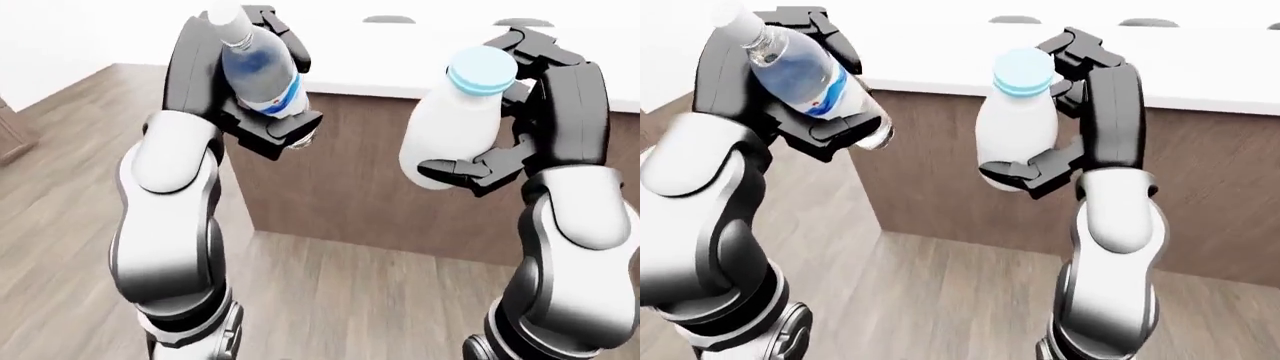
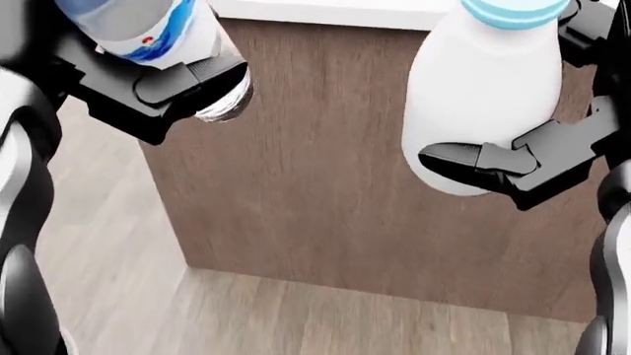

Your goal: Move the drinks to the dining counter.

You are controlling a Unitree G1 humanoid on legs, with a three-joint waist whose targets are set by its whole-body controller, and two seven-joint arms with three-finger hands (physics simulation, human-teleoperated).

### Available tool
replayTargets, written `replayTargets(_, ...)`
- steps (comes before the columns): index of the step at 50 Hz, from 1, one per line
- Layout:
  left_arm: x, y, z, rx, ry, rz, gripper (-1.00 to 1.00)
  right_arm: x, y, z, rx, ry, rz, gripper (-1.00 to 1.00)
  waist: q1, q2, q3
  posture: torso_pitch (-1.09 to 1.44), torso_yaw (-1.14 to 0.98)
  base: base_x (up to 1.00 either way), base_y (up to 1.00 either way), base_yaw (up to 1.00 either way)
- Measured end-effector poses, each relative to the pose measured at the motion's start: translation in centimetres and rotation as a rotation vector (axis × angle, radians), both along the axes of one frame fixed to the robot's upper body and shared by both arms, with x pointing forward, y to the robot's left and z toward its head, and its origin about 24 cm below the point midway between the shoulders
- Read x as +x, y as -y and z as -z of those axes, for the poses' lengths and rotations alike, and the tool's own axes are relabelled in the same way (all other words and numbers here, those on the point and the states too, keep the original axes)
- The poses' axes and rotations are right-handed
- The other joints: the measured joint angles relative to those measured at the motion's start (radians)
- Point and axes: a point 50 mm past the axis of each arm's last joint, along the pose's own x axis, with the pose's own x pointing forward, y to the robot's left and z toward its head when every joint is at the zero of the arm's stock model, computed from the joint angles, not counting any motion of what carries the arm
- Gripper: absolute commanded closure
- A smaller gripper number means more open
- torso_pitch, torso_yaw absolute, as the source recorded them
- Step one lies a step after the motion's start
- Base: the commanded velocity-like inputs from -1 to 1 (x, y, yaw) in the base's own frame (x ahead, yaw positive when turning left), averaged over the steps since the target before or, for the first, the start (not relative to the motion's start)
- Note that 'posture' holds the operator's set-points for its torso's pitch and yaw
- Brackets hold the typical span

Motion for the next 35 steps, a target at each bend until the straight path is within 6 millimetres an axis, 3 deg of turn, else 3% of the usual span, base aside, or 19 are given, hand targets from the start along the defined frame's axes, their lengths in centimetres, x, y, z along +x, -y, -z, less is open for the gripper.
replayTargets(1, 0.2, -0.2, 0.5, -0.001, -0.022, -0.011, 1.00, 0.2, -0.1, 0.5, 0.003, -0.026, -0.009, 1.00, 0.004, -0.011, 0.014, 0.00, 0.00, 0.26, 0.00, 0.00)
replayTargets(3, 0.7, -0.7, 1.3, -0.011, -0.079, -0.038, 1.00, 0.6, -0.4, 1.1, 0.000, -0.077, -0.029, 1.00, 0.011, -0.005, 0.025, 0.00, 0.00, 0.32, 0.00, 0.00)
replayTargets(5, 0.9, -0.7, 1.6, -0.014, -0.100, -0.047, 1.00, 0.6, -0.3, 1.2, 0.004, -0.086, -0.032, 1.00, 0.009, -0.007, 0.011, 0.00, 0.00, 0.48, 0.00, 0.00)
replayTargets(11, 0.0, -0.3, 0.4, -0.008, -0.010, -0.020, 1.00, -0.5, -0.1, -0.1, -0.001, 0.019, -0.014, 1.00, 0.025, -0.054, -0.008, 0.00, 0.00, 0.55, 0.00, 0.00)
replayTargets(14, 0.0, -0.5, 0.2, -0.011, 0.009, -0.029, 1.00, -0.4, -0.3, -0.2, -0.010, 0.025, -0.025, 1.00, 0.030, -0.094, -0.015, 0.00, 0.00, 0.54, 0.00, 0.00)
replayTargets(15, 0.0, -0.4, 0.2, -0.011, 0.008, -0.028, 1.00, -0.3, -0.2, -0.2, -0.012, 0.020, -0.021, 1.00, 0.022, -0.104, -0.012, 0.00, 0.00, 0.47, 0.00, 0.00)
replayTargets(16, 0.2, -0.3, 0.5, -0.010, -0.008, -0.022, 1.00, -0.2, -0.1, 0.1, -0.010, 0.003, -0.013, 1.00, 0.015, -0.093, 0.002, 0.00, 0.00, 0.41, 0.00, 0.00)
replayTargets(17, 0.4, -0.1, 0.9, -0.004, -0.031, -0.010, 1.00, 0.0, 0.2, 0.4, -0.004, -0.021, 0.000, 1.00, 0.010, -0.098, 0.013, 0.00, 0.00, 0.37, 0.00, 0.00)
replayTargets(19, 0.6, 0.3, 1.4, 0.007, -0.066, 0.012, 1.00, 0.2, 0.5, 0.9, 0.008, -0.055, 0.020, 1.00, 0.002, -0.111, 0.014, 0.00, 0.00, 0.22, 0.00, 0.00)
replayTargets(20, 0.6, 0.3, 1.4, 0.008, -0.072, 0.016, 1.00, 0.3, 0.5, 0.8, 0.010, -0.055, 0.021, 1.00, 0.001, -0.109, 0.008, 0.00, 0.00, 0.00, 0.00, 0.00)
replayTargets(23, 0.4, -0.1, 0.9, -0.003, -0.042, 0.004, 1.00, -0.1, 0.1, 0.0, 0.002, -0.010, 0.003, 1.00, 0.002, -0.098, 0.023, 0.00, 0.00, 0.00, -0.08, 0.00)
replayTargets(24, 0.4, -0.1, 0.9, -0.005, -0.037, 0.000, 1.00, -0.2, 0.1, 0.0, 0.001, -0.004, -0.002, 1.00, -0.002, -0.077, 0.024, 0.00, 0.00, 0.00, -0.45, 0.00)
replayTargets(26, 0.4, -0.5, 1.0, -0.007, -0.040, -0.020, 1.00, 0.0, -0.3, 0.1, 0.000, -0.015, -0.024, 1.00, 0.000, -0.012, 0.031, 0.00, 0.00, 0.00, 0.00, -0.95)
replayTargets(28, 0.6, -1.3, 1.4, -0.020, -0.061, -0.060, 1.00, 0.4, -1.0, 0.8, -0.005, -0.060, -0.067, 1.00, 0.019, -0.032, 0.054, 0.00, 0.00, 0.00, 0.00, -1.00)
replayTargets(32, 0.8, -0.8, 1.4, -0.015, -0.080, -0.052, 1.00, 0.3, -0.5, 0.9, -0.004, -0.069, -0.052, 1.00, 0.019, -0.027, 0.039, 0.00, 0.00, 0.00, 0.00, -0.19)
replayTargets(35, 0.1, -0.3, 0.6, -0.002, -0.019, -0.006, 1.00, -0.1, -0.1, 0.1, -0.003, -0.009, -0.013, 1.00, 0.014, -0.053, 0.047, 0.00, 0.00, 0.00, 0.00, 0.00)
